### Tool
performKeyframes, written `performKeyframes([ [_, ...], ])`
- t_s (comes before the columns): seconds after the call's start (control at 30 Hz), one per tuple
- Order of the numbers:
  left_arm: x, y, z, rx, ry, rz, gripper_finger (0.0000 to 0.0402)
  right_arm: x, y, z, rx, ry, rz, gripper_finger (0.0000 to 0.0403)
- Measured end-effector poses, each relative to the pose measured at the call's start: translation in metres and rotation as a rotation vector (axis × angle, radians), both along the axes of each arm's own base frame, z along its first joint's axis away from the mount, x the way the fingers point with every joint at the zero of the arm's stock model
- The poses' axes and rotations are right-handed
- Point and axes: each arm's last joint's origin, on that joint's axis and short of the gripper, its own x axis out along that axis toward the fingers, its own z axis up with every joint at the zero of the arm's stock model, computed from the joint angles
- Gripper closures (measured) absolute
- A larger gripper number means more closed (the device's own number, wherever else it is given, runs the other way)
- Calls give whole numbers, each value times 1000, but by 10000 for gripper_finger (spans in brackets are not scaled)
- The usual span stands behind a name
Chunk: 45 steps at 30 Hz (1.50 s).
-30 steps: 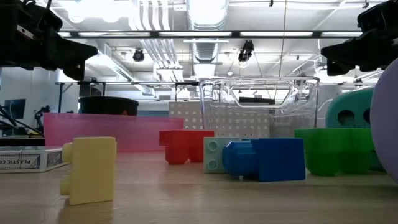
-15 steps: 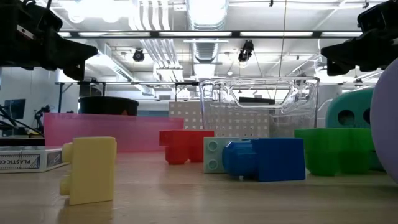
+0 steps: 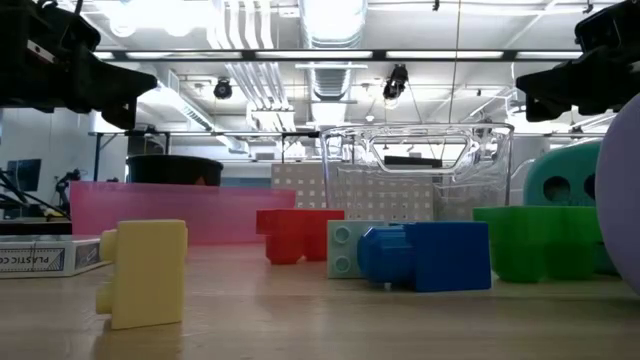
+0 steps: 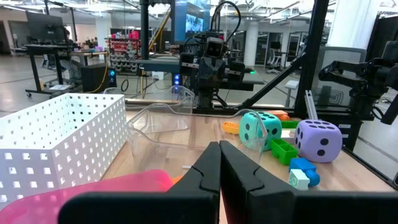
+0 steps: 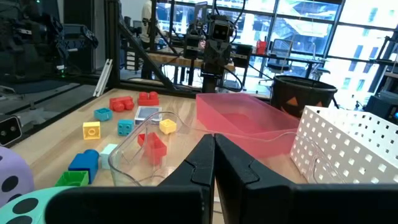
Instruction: Pick & Place Toys
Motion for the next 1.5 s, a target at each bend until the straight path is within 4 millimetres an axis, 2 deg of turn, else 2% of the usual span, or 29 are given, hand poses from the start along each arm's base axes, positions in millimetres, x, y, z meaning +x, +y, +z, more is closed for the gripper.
performKeyframes([
  [0.7,0,-1,0,0,0,-39,398,0,0,0,-8,-1,-1,395],
  [0.9,0,-1,0,0,0,-36,398,0,0,0,-48,-4,0,394],
  [1.5,0,0,1,51,-12,7,398,0,0,3,-13,-34,1,394],
])
